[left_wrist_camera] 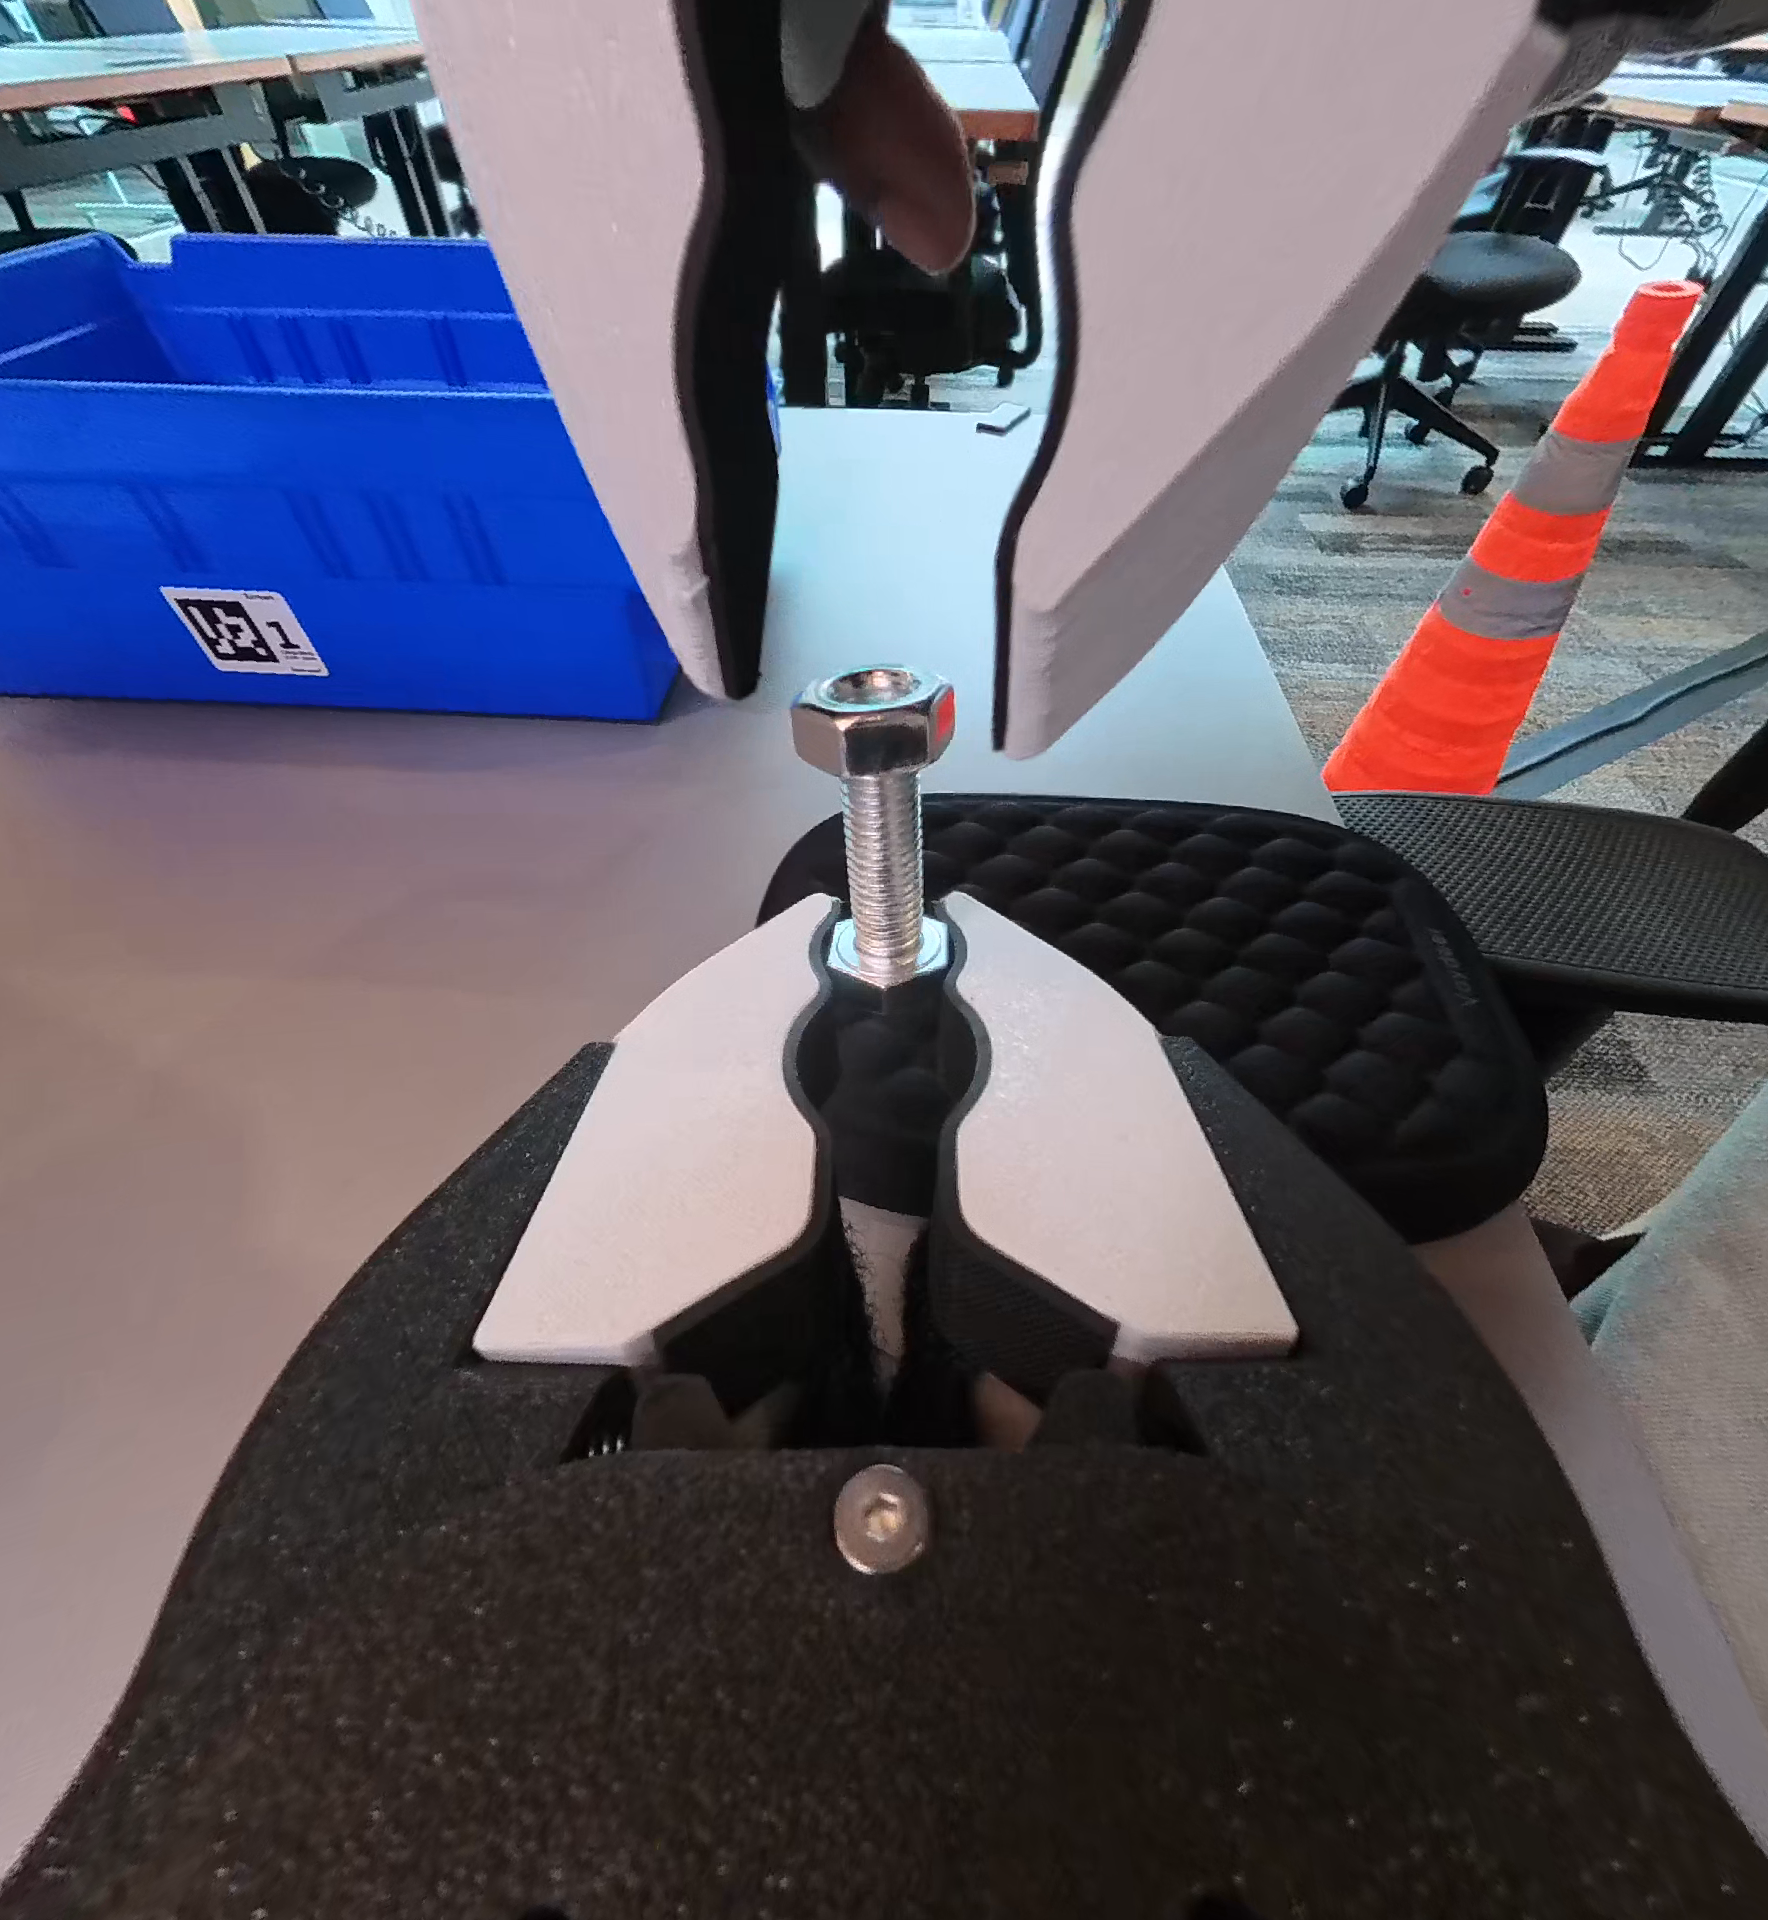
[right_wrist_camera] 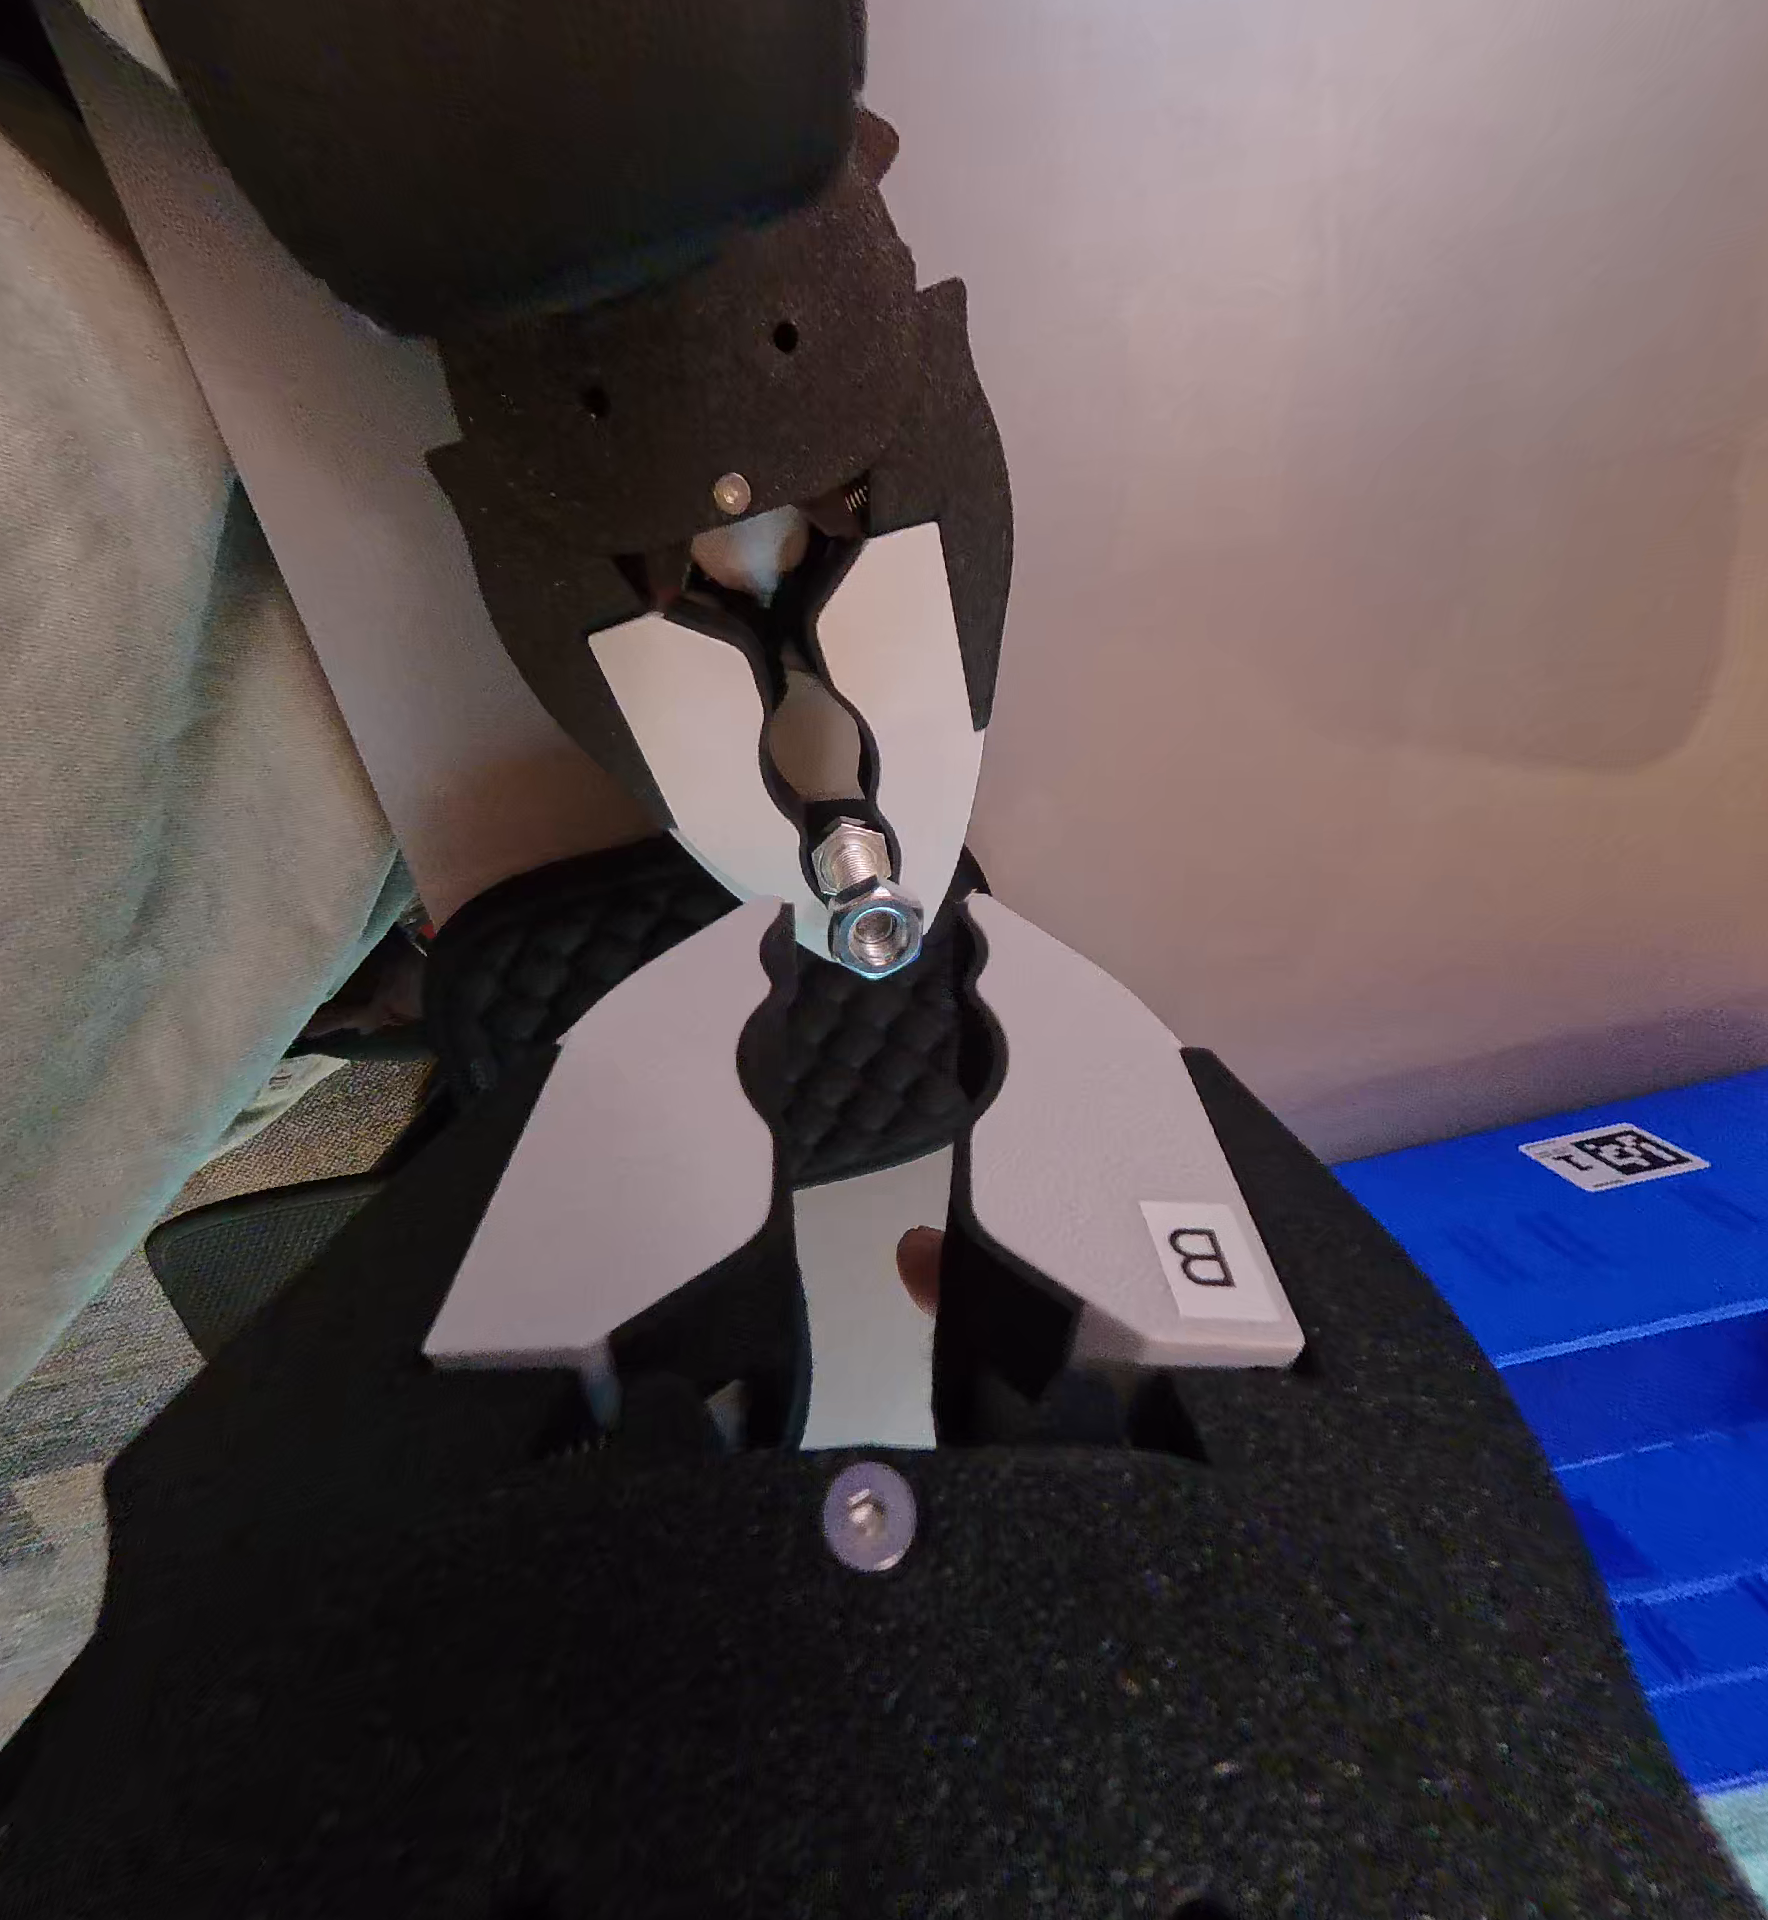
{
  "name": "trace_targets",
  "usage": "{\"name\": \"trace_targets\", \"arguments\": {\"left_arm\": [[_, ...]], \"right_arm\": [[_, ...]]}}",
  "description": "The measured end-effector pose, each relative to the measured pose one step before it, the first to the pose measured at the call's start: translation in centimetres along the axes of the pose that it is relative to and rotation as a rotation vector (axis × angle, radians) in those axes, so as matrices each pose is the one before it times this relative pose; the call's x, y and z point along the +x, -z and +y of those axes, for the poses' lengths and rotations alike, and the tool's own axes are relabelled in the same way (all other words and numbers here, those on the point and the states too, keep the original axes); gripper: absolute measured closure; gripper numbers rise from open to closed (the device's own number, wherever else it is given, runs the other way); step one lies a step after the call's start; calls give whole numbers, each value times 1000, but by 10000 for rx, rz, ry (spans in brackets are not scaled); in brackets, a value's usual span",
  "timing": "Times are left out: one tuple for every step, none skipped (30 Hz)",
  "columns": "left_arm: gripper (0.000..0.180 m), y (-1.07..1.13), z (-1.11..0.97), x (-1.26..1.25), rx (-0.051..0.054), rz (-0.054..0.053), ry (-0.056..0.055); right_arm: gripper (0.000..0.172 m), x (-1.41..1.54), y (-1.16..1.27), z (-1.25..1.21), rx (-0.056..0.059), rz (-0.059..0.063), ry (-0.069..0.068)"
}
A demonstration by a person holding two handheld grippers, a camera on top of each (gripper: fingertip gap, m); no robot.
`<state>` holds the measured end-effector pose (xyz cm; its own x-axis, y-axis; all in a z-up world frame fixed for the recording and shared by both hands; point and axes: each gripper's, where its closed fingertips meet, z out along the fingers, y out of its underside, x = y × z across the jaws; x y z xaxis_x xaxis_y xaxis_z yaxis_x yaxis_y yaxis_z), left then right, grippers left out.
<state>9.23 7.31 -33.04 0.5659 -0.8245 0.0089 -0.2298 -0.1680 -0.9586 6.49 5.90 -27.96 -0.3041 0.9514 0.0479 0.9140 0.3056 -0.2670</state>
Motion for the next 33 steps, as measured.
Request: {"name": "trace_targets", "arguments": {"left_arm": [[166, 7, -11, 10, 12, 13, 6], [166, 17, -16, 51, 10, 64, 10], [166, 18, -21, 119, 24, 100, -14], [166, 47, -57, 212, 56, 166, -60], [166, 59, -74, 285, 65, 210, -78], [166, 59, -60, 332, 61, 231, -83], [166, 67, -71, 460, 63, 336, -112], [166, 66, -60, 433, 61, 317, -100], [166, 73, -73, 450, 73, 333, -98], [166, 73, -66, 415, 57, 325, -69], [166, 50, -33, 412, 40, 329, -56], [166, 32, -27, 332, 21, 279, -36], [166, 23, -19, 323, 22, 260, -35], [166, 26, -26, 295, 28, 240, -35], [166, 34, -30, 232, 24, 197, -16], [166, 25, -21, 256, 23, 217, -21], [166, 17, -31, 182, 21, 154, -16], [166, 16, -4, 144, 6, 120, -10], [166, -14, 4, 138, -7, 111, -14], [166, -20, 25, 66, -17, 56, -3], [166, -19, 17, 44, -19, 42, 4], [166, 3, 7, 33, -6, 31, 3], [166, -4, 13, -35, -12, -24, 19], [166, -16, 17, -18, -18, -19, 2], [166, -36, 36, -95, -30, -89, 0], [166, -31, 43, -158, -44, -148, 2], [166, -28, 42, -163, -33, -156, -3], [166, -2, 2, -209, -2, -184, 11], [166, 33, -19, -294, 14, -237, 33], [166, 34, -7, -337, 13, -260, 61], [167, 29, 16, -382, -9, -282, 88], [166, 6, 75, -378, -58, -276, 87], [166, -31, 116, -379, -93, -309, 51]], "right_arm": [[143, 36, 77, 67, 9, -43, 110], [143, -18, 96, 35, 47, -77, 363], [142, 105, 150, 54, 119, -10, 605], [142, 98, 179, 143, 126, -72, 862], [141, -98, 206, 170, 225, -198, 983], [140, -449, 245, 30, 347, -404, 1028], [141, -716, 220, -117, 437, -527, 1054], [141, -481, 122, -339, 475, -308, 1000], [141, -358, 18, -437, 390, -211, 964], [140, -64, -38, -382, 192, -65, 816], [139, 84, -78, -276, -15, -72, 606], [138, -43, -129, -286, -82, -238, 404], [137, -115, -197, -326, -78, -302, 296], [136, -151, -247, -271, -107, -322, 289], [136, -134, -232, -195, -118, -274, 291], [137, -63, -203, -117, -135, -219, 258], [138, -49, -163, 38, -197, -180, 253], [140, -80, -130, 58, -180, -176, 242], [142, -33, -105, 27, -115, -141, 187], [145, -13, -86, -91, -23, -109, 126], [148, 42, -70, -171, 47, -53, 90], [152, 85, -78, -102, 3, -7, 53], [153, 44, -63, 1, -50, -27, -28], [153, 16, -22, -2, -20, -25, -150], [154, 9, -19, 63, -36, -16, -267], [154, 2, -10, 146, -47, 5, -384], [153, 13, 7, 150, -27, 15, -476], [154, 95, 19, 109, 35, 87, -524], [154, 180, 59, 146, 52, 148, -596], [154, 230, 72, 203, 41, 179, -694], [154, 252, 60, 221, 7, 209, -743], [154, 229, 13, 259, -38, 226, -748], [154, 231, -33, 248, -40, 246, -778]]}}
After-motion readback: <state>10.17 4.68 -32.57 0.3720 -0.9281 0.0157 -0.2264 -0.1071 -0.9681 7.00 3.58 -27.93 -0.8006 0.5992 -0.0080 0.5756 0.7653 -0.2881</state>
